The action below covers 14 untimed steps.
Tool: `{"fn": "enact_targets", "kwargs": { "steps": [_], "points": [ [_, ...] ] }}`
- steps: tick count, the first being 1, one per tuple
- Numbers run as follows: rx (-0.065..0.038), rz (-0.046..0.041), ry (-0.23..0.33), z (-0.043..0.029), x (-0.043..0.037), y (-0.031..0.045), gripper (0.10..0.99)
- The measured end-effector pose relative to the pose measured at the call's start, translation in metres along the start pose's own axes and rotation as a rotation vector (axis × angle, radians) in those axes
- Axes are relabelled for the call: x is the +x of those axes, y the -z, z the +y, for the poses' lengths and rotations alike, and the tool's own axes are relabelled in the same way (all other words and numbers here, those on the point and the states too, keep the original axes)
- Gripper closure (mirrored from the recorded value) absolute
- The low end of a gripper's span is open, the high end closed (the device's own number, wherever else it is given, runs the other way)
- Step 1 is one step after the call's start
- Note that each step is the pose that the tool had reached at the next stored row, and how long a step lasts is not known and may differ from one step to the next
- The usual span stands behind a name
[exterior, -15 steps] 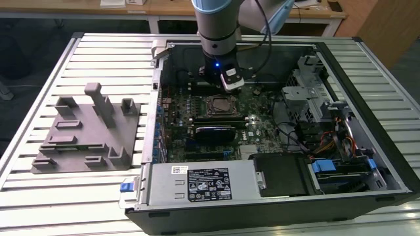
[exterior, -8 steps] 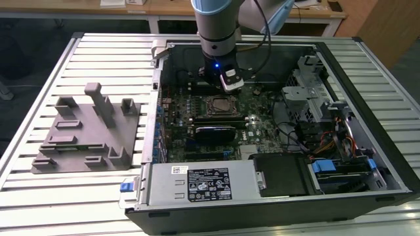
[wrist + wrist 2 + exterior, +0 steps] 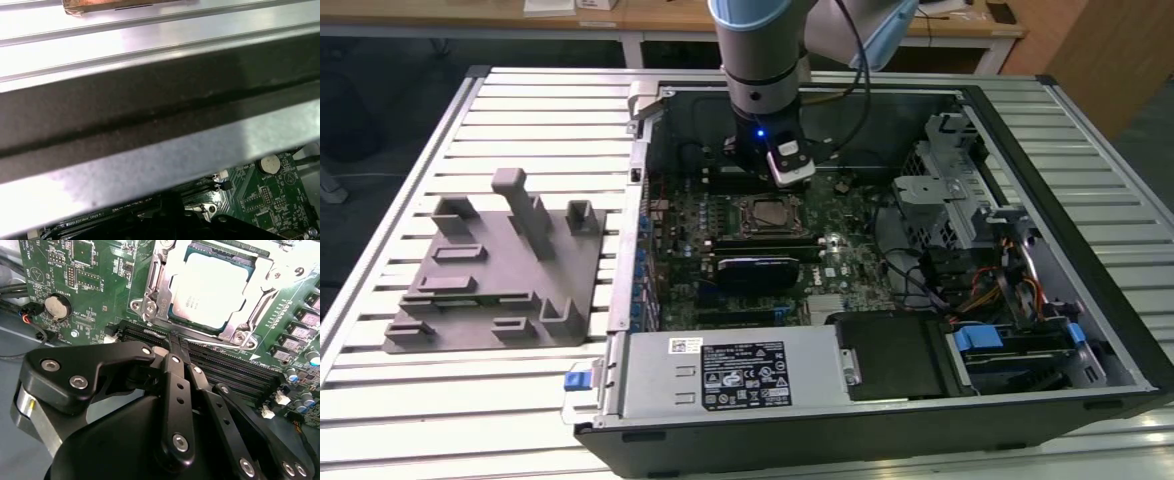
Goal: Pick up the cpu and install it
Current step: 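Install the first cpu locking lever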
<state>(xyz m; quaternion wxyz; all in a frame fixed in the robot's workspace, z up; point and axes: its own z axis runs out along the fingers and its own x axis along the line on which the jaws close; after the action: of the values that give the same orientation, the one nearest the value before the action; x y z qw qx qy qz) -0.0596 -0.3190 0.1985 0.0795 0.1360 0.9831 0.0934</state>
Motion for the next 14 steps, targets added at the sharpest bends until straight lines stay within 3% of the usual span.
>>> {"fn": "enact_targets", "kwargs": {
  "steps": [14],
  "points": [
    [0.003, -0.0026, 0.001, -0.0011, 0.0006, -0.0039, 0.980]
  ]
}}
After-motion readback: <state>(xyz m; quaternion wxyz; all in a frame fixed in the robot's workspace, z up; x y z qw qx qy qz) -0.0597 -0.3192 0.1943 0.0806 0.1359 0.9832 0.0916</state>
